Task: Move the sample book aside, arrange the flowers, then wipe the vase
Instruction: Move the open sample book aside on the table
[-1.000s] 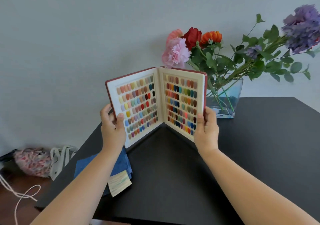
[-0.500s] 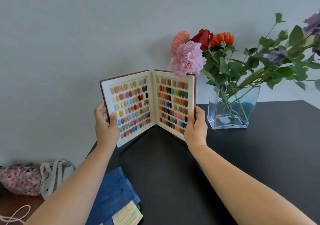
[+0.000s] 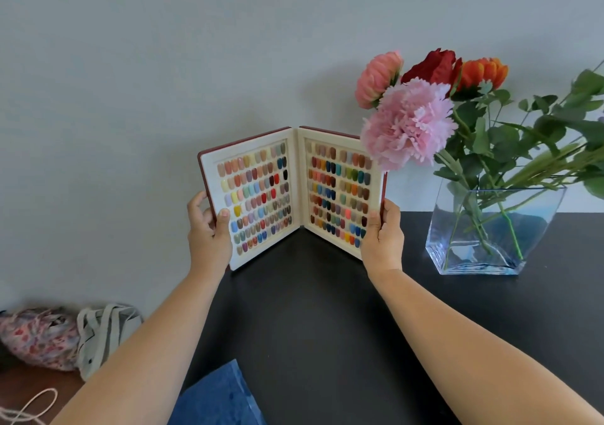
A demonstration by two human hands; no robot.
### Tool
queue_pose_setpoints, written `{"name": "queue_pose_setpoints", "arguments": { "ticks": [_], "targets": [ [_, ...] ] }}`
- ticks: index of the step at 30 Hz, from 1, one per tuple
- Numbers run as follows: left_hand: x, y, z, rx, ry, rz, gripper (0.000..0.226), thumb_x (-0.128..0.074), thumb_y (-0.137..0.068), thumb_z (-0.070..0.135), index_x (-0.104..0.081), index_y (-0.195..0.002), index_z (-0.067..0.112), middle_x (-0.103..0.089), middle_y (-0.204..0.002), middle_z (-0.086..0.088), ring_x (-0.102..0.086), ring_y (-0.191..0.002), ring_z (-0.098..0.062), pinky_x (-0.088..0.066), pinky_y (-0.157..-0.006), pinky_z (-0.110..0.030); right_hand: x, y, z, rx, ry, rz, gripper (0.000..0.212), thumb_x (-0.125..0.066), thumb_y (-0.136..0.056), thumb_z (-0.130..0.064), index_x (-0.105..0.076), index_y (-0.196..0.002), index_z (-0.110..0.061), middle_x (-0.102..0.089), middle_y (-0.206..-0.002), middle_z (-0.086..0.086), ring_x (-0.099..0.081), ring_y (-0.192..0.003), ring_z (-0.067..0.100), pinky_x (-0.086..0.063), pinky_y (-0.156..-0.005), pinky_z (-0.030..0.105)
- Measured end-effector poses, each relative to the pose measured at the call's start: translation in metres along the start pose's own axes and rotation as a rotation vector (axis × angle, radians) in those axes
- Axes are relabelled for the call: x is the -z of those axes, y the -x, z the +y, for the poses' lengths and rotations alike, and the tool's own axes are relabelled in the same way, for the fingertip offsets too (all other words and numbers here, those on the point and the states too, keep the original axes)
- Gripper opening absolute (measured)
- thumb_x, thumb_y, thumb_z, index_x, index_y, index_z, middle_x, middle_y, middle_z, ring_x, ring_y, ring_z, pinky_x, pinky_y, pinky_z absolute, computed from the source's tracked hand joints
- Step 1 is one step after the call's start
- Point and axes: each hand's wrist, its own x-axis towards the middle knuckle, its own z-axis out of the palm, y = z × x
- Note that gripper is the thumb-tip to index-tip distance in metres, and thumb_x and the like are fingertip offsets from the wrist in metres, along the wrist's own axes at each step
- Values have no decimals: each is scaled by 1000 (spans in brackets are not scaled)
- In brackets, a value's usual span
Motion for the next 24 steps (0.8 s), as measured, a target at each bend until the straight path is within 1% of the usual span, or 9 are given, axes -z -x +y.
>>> {"name": "queue_pose_setpoints", "arguments": {
  "ticks": [1, 4, 8, 13, 15, 19, 22, 24],
  "targets": [
    [-1, -2, -2, -2, 0, 2, 37, -53, -98, 33, -33, -119, 56, -67, -111, 26, -68, -100, -4, -58, -76, -32, -1, -4, 2, -7, 13, -2, 25, -36, -103, -25, -35, -122, -41, -55, -104, -25, -59, -99, 6, -51, -83, 26],
    [-1, -8, -5, 1, -19, 11, 37, -52, -98, 35, -32, -118, 58, -66, -110, 27, -68, -99, -3, -59, -73, -30, -2, -15, 6, -36, 55, 3, 27, -37, -102, -25, -34, -126, -37, -56, -111, -16, -60, -104, 11, -53, -85, 33],
    [-2, -14, -9, 3, -34, 15, 37, -52, -98, 36, -32, -118, 59, -66, -114, 21, -68, -100, -5, -59, -75, -31, 3, -24, 10, -22, 124, 14, 27, -35, -103, -26, -34, -128, -33, -57, -109, -13, -60, -95, 10, -54, -81, 32],
    [-9, -16, -7, 25, -57, 6, 36, -50, -99, 35, -31, -121, 55, -64, -105, 33, -69, -97, -3, -59, -73, -30, 6, -28, 9, -9, 177, 3, 24, -33, -103, -29, -34, -127, -31, -60, -106, -12, -61, -88, 9, -55, -74, 30],
    [-10, -17, -7, 38, -63, 2, 36, -50, -99, 36, -30, -124, 54, -64, -104, 32, -69, -96, -5, -59, -73, -30, 7, -28, 8, -6, 188, -14, 25, -34, -103, -29, -34, -128, -31, -60, -107, -12, -62, -89, 10, -55, -74, 29],
    [-8, -16, -7, 43, -84, 8, 36, -50, -97, 44, -30, -121, 62, -65, -104, 28, -71, -92, -7, -60, -70, -31, 11, -26, 7, -22, 194, -45, 27, -36, -103, -29, -34, -130, -28, -62, -114, -7, -65, -96, 16, -57, -79, 36],
    [-7, -15, -6, 77, -102, 1, 38, -51, -95, 46, -29, -118, 66, -63, -105, 26, -71, -89, -8, -60, -69, -32, 14, -24, 5, -22, 212, -66, 30, -37, -102, -31, -34, -132, -28, -61, -114, -7, -66, -98, 18, -55, -76, 34],
    [-7, -13, -7, 116, -122, -3, 41, -52, -95, 45, -28, -121, 63, -62, -105, 23, -70, -88, -9, -61, -69, -33, 16, -23, 4, -31, 222, -78, 34, -39, -101, -32, -33, -135, -28, -62, -119, -4, -65, -100, 19, -56, -77, 34]
  ]
}}
